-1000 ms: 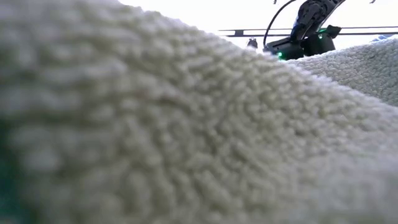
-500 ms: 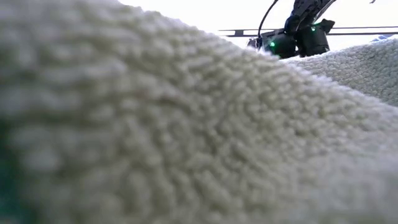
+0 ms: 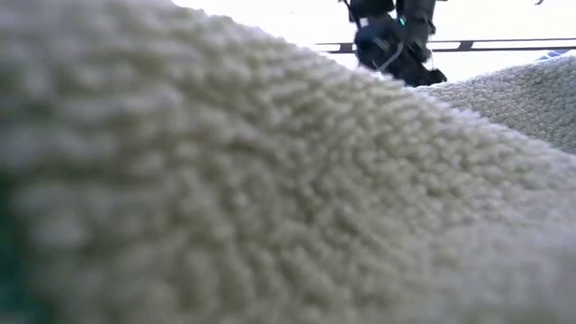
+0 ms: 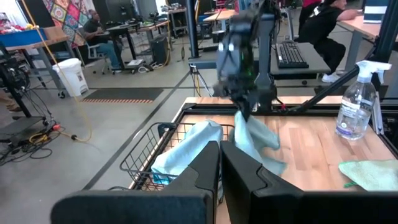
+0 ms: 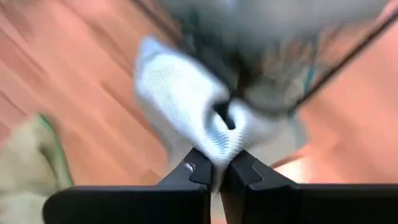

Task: Sort microfiber towel by color & place in baskets
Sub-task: Put the blue towel into the right wire basket

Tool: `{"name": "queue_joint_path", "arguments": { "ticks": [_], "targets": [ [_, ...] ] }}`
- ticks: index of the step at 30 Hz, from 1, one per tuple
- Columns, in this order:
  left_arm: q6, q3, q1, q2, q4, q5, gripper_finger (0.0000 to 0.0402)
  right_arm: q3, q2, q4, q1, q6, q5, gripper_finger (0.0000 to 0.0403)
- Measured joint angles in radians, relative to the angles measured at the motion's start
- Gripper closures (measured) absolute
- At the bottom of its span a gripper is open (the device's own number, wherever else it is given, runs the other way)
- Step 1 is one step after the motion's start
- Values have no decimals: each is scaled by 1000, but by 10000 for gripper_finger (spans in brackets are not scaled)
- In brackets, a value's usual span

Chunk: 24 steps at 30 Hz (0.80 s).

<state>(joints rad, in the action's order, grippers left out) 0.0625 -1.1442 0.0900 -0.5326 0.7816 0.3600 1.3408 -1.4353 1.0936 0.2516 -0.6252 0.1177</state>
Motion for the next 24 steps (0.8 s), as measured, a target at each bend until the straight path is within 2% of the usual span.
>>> {"name": "queue_joint_path", "arguments": {
  "ticks": [8,15,22,24],
  "targets": [
    [0,0,0,0,23,0,402,288,0,0,0,64,-240,394],
    [0,0,0,0,31,0,402,465,1,-40,1,157,-497,394],
    [0,0,0,0,34,0,402,548,0,-260,1,306,-530,394],
    [-1,0,0,0,35,-1,402,565,-5,-269,1,313,-530,394]
  ]
}}
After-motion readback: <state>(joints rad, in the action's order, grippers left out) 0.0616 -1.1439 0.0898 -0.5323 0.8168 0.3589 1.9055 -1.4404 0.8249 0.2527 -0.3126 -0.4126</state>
